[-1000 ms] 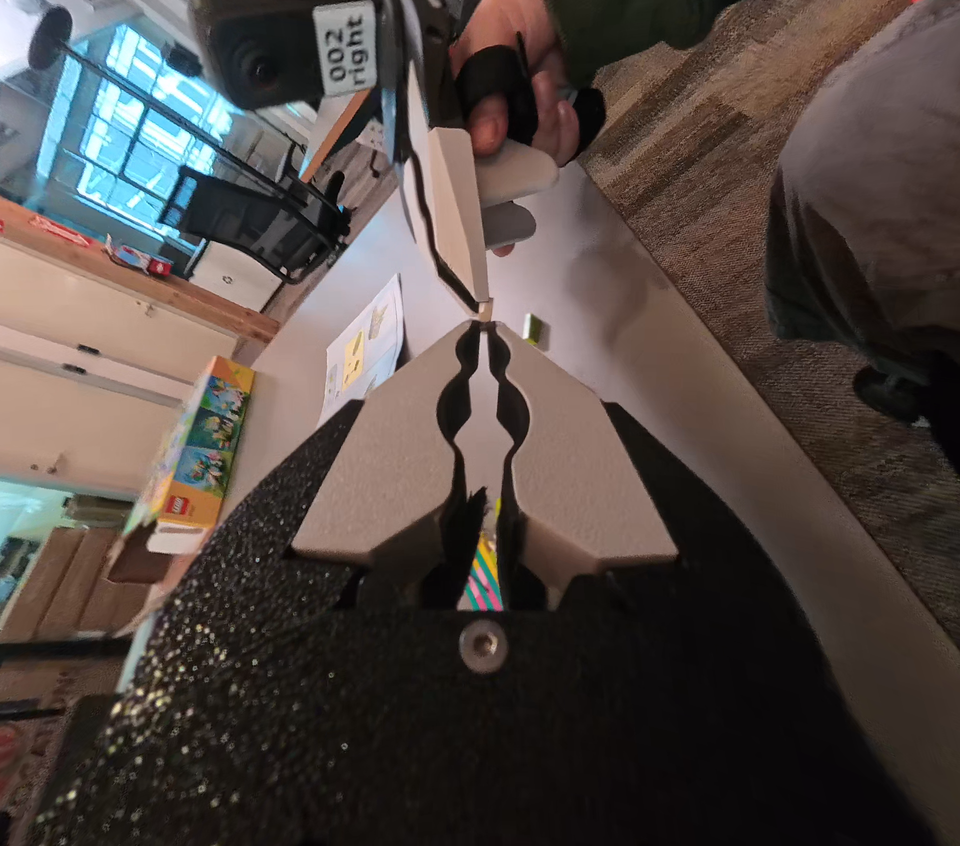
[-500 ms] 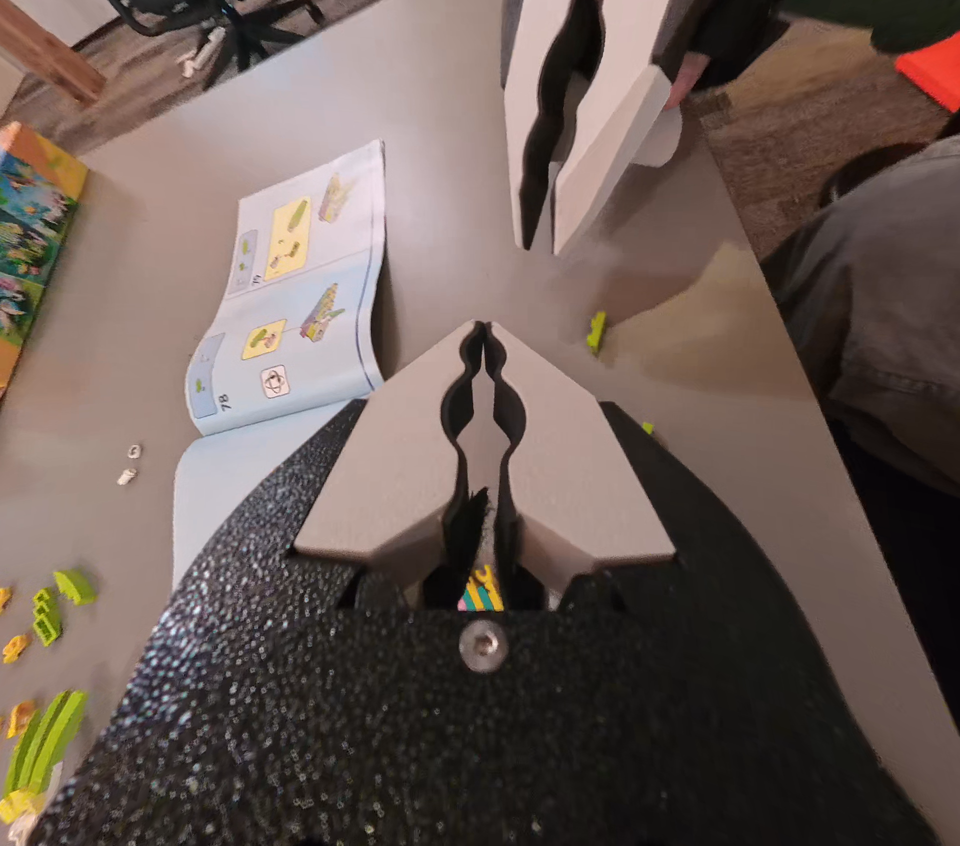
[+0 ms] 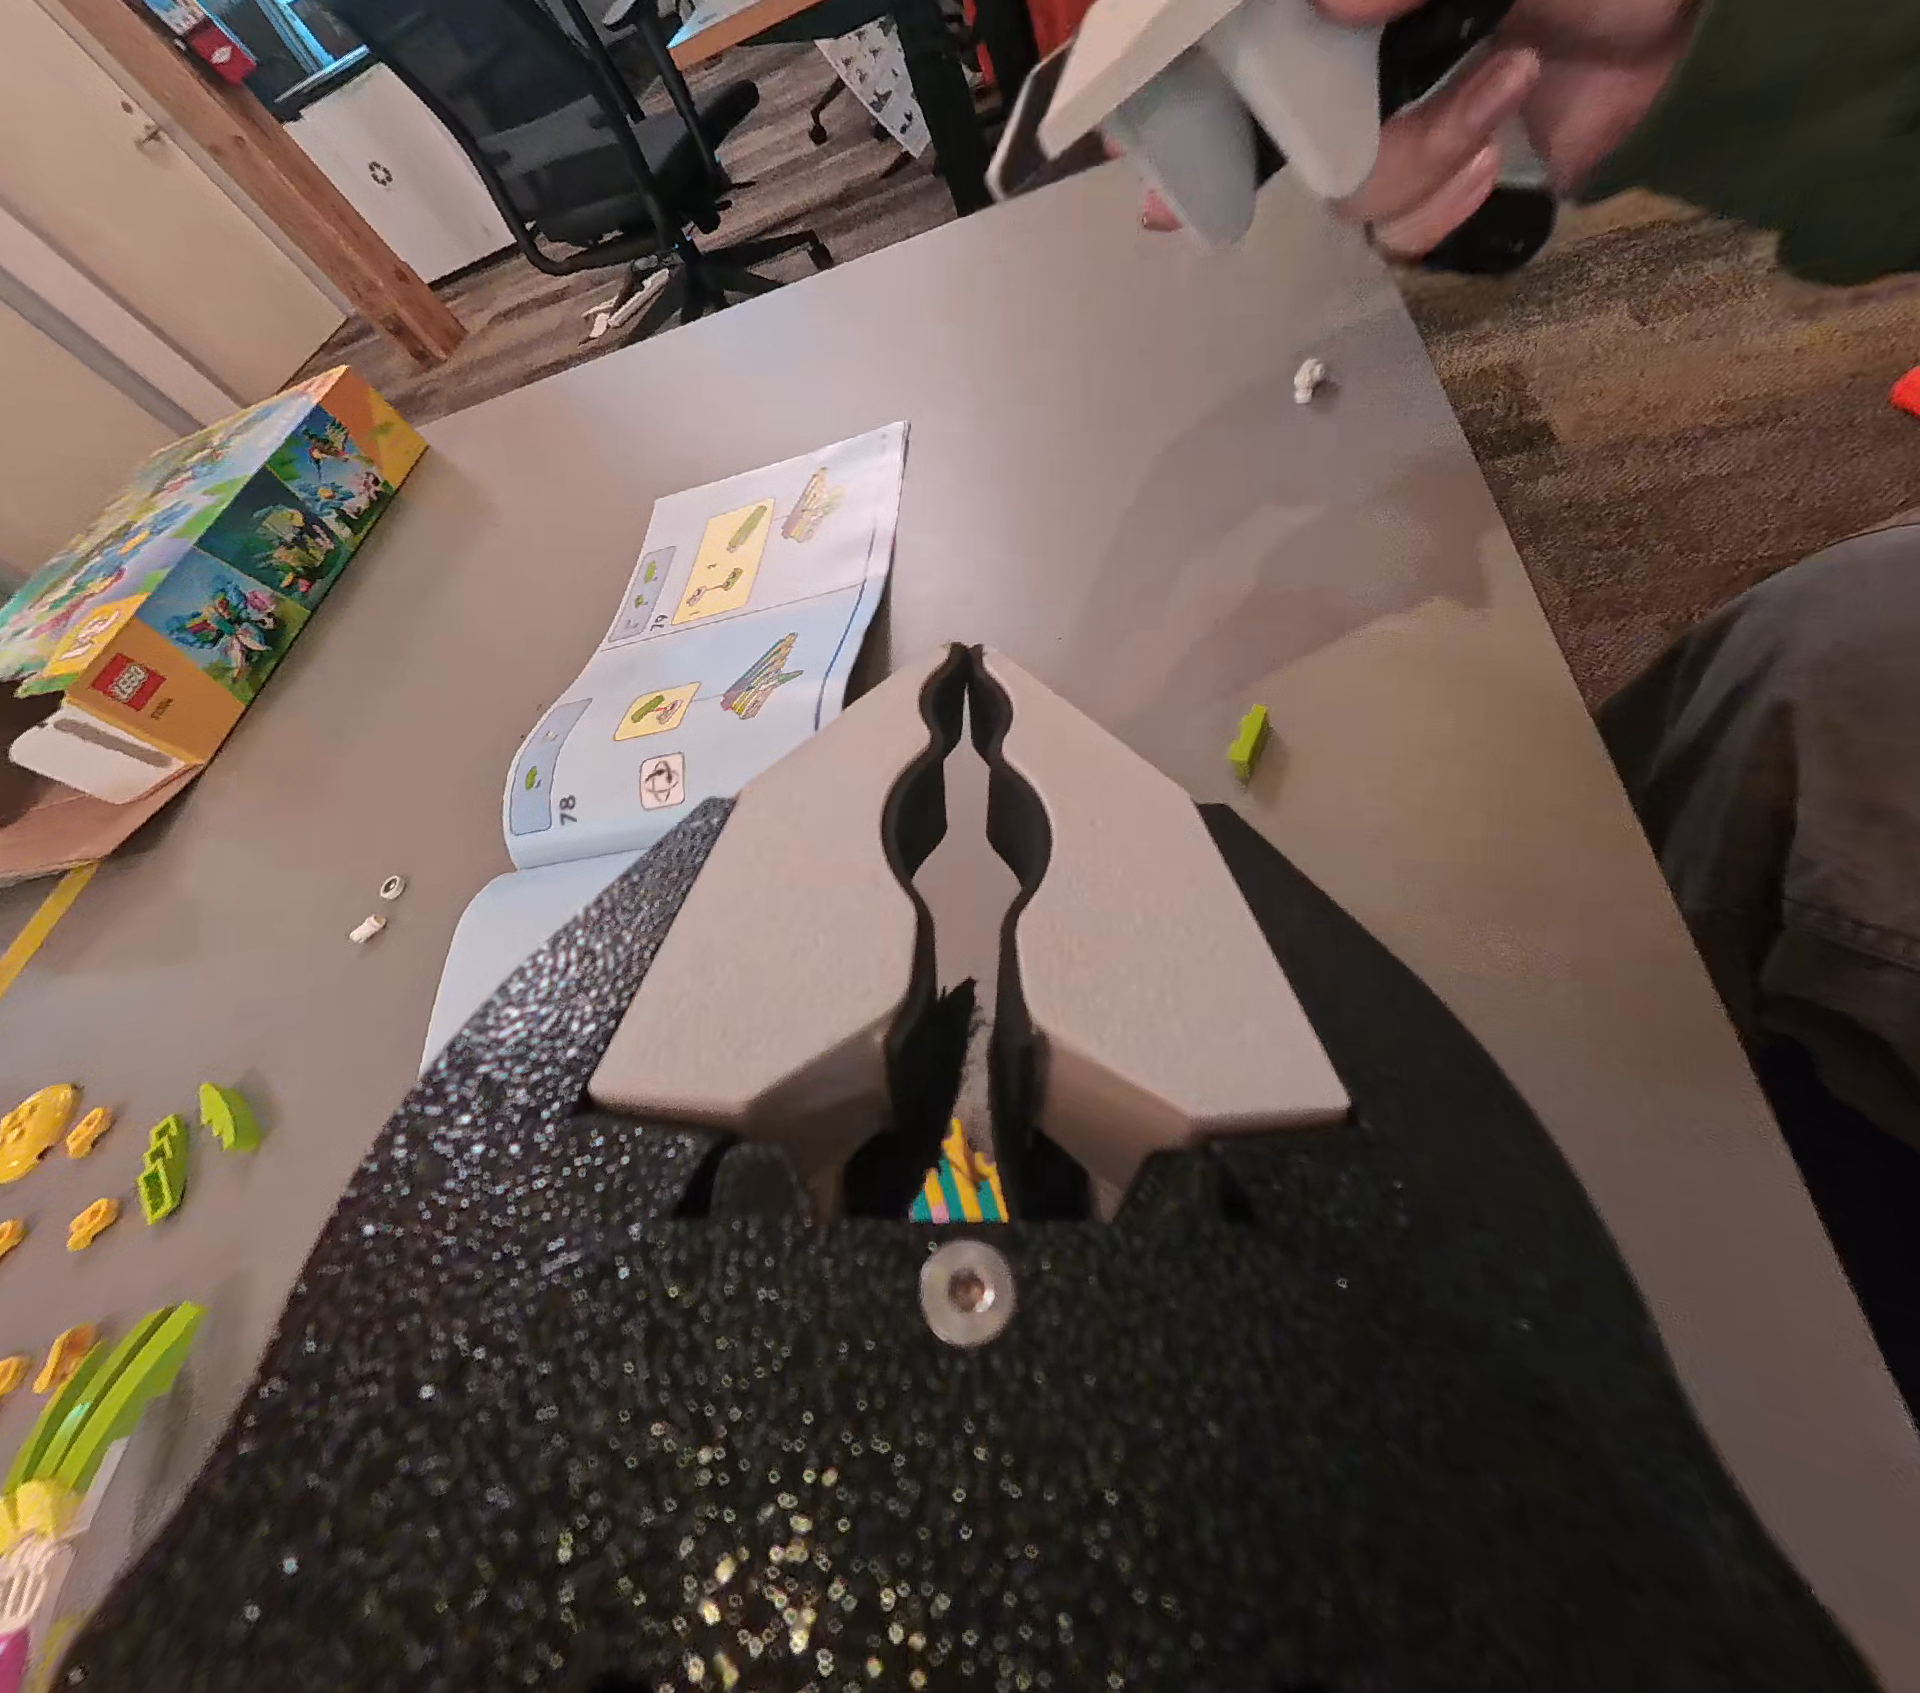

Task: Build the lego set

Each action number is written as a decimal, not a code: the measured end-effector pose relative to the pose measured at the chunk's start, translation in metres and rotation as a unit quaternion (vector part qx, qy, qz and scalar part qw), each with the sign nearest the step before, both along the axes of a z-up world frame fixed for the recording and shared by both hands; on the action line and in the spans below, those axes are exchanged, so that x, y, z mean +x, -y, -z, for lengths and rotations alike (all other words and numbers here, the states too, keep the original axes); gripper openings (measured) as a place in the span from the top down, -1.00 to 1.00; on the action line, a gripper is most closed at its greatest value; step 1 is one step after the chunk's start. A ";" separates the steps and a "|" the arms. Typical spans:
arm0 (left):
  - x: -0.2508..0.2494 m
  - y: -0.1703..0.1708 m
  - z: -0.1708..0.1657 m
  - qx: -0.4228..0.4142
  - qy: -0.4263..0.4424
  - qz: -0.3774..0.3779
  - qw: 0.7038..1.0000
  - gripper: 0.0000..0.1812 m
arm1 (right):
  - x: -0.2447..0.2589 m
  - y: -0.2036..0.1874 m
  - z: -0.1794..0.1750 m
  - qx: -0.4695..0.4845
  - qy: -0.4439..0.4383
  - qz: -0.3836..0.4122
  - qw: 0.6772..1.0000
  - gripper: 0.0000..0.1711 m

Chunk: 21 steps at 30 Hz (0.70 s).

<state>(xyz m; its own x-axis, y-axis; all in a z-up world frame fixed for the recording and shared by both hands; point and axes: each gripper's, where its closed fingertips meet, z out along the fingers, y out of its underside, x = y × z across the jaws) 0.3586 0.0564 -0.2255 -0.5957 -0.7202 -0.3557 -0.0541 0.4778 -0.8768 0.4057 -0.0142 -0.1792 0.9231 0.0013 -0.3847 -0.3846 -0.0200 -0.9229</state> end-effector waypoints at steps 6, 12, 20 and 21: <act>0.000 -0.005 -0.008 -0.022 0.008 -0.004 1.000 1.00 | -0.004 0.069 0.081 -0.303 0.087 0.024 0.949 0.79; -0.002 -0.003 -0.010 -0.022 0.013 0.004 1.000 1.00 | -0.002 0.088 0.103 -0.325 0.068 0.022 0.943 0.79; -0.005 0.002 -0.011 -0.028 0.013 0.018 0.999 1.00 | -0.006 0.070 0.110 -0.321 0.076 0.005 0.944 0.95; -0.005 0.002 -0.010 -0.029 0.011 0.019 0.999 1.00 | -0.008 0.063 0.109 -0.319 0.074 0.003 0.945 0.95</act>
<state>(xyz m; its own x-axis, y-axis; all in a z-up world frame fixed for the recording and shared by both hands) 0.3536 0.0539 -0.2150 -0.6156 -0.7168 -0.3274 -0.0167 0.4272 -0.9040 0.3980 -0.0775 -0.2886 0.9660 -0.1923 -0.1729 -0.2545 -0.5881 -0.7678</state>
